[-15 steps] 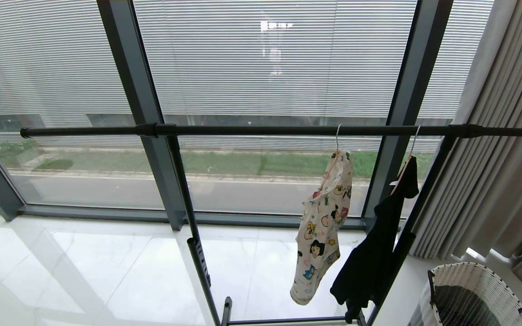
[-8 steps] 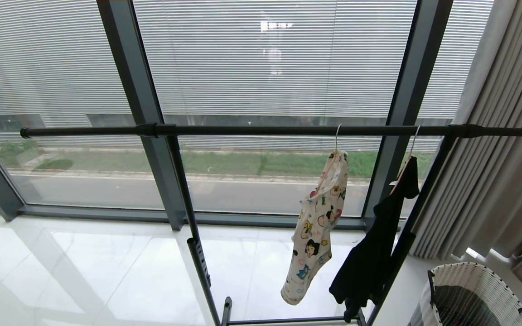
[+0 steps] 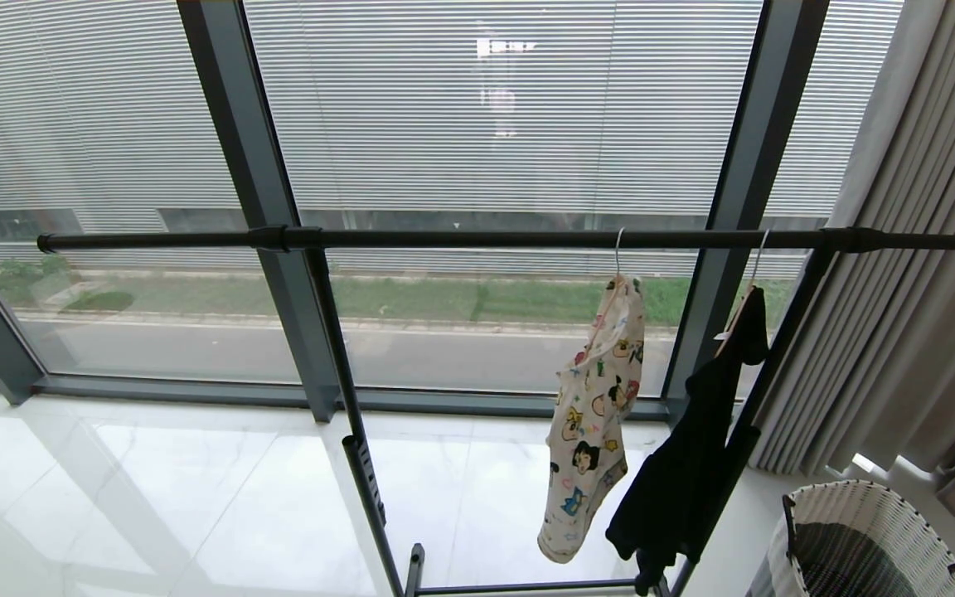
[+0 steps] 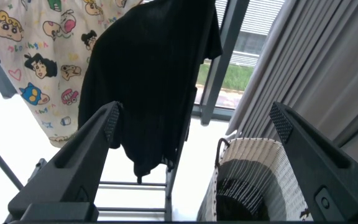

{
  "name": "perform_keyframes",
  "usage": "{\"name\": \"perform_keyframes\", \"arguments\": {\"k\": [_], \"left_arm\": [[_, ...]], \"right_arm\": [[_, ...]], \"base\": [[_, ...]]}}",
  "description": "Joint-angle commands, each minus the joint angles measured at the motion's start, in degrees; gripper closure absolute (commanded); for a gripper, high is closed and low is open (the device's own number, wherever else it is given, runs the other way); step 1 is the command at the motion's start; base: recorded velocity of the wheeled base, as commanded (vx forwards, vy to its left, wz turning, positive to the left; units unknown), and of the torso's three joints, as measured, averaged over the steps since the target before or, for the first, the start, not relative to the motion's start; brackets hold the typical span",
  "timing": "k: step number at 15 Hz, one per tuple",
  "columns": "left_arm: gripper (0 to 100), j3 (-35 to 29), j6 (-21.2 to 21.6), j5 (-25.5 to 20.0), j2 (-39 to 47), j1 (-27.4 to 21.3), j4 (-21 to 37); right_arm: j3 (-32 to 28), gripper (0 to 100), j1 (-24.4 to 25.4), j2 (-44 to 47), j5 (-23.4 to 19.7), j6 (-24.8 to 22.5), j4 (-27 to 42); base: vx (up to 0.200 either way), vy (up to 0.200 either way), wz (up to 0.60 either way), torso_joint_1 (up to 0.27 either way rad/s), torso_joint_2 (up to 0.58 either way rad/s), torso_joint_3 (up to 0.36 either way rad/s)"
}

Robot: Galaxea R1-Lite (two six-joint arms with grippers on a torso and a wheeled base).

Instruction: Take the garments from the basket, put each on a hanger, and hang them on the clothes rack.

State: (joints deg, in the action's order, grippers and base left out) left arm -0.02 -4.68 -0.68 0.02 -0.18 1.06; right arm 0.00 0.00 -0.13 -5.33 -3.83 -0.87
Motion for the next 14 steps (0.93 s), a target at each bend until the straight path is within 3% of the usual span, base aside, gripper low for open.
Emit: {"name": "perform_keyframes", "arguments": {"k": [1,14], "left_arm": [[0,0.02,-0.06,-0.02,-0.02,0.01,0.17],[0,0.02,-1.38,0.16,0.06,0.01,0.08]], "right_arm": [[0.00,0,0.00,0.13,-0.03,-0.04,-0.01],[0.00,0,0.00,0.13,-0.03,0.05,-0.01]], "base": [[0.000,0.000,0.00,0.000,0.00,0.000],[0.000,0.000,0.00,0.000,0.00,0.000]]}}
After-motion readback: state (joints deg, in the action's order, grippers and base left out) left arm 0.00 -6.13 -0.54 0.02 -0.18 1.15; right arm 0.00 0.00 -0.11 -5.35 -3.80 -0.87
